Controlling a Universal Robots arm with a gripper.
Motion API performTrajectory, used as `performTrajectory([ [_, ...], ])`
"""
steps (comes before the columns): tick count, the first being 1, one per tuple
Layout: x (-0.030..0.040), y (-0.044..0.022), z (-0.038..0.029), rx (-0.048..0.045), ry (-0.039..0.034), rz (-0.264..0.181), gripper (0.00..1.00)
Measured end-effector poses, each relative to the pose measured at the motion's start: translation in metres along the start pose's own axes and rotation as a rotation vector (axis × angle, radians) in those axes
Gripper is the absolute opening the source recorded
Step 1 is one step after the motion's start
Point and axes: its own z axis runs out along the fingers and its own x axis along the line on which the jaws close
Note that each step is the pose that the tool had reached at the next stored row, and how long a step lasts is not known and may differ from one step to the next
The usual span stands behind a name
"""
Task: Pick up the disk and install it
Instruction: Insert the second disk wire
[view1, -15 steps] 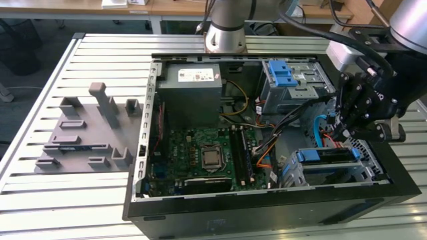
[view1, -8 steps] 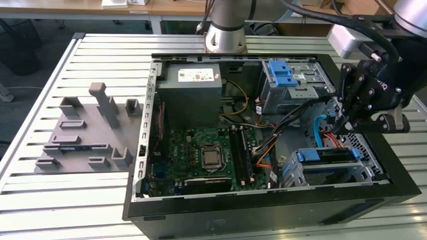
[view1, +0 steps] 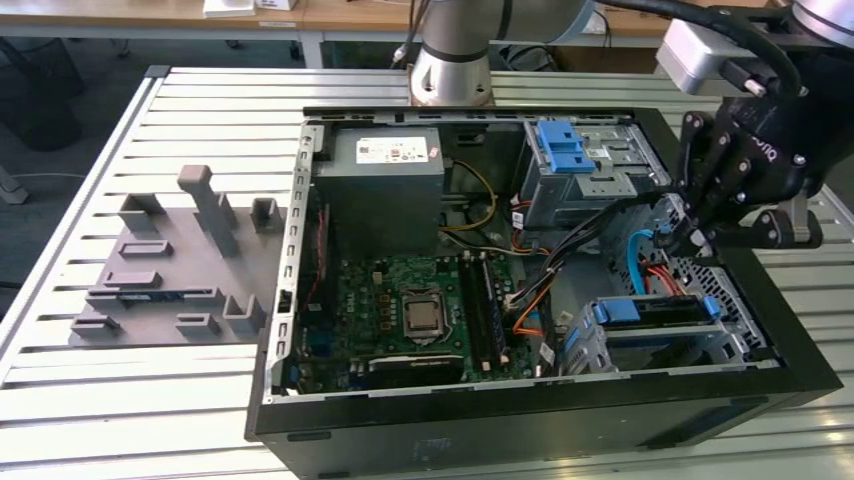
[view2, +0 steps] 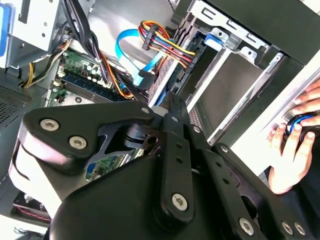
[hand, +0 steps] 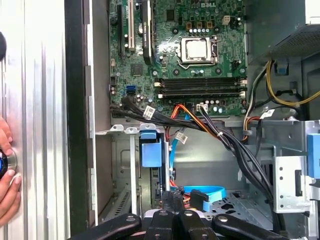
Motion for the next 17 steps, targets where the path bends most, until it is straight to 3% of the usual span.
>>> performTrajectory([
  [9, -0.0173, 0.0010, -0.0008, 0.0000, 0.0000, 0.000, 0.11],
  [17, -0.0201, 0.0011, 0.0044, 0.0000, -0.0008, 0.000, 0.11],
])
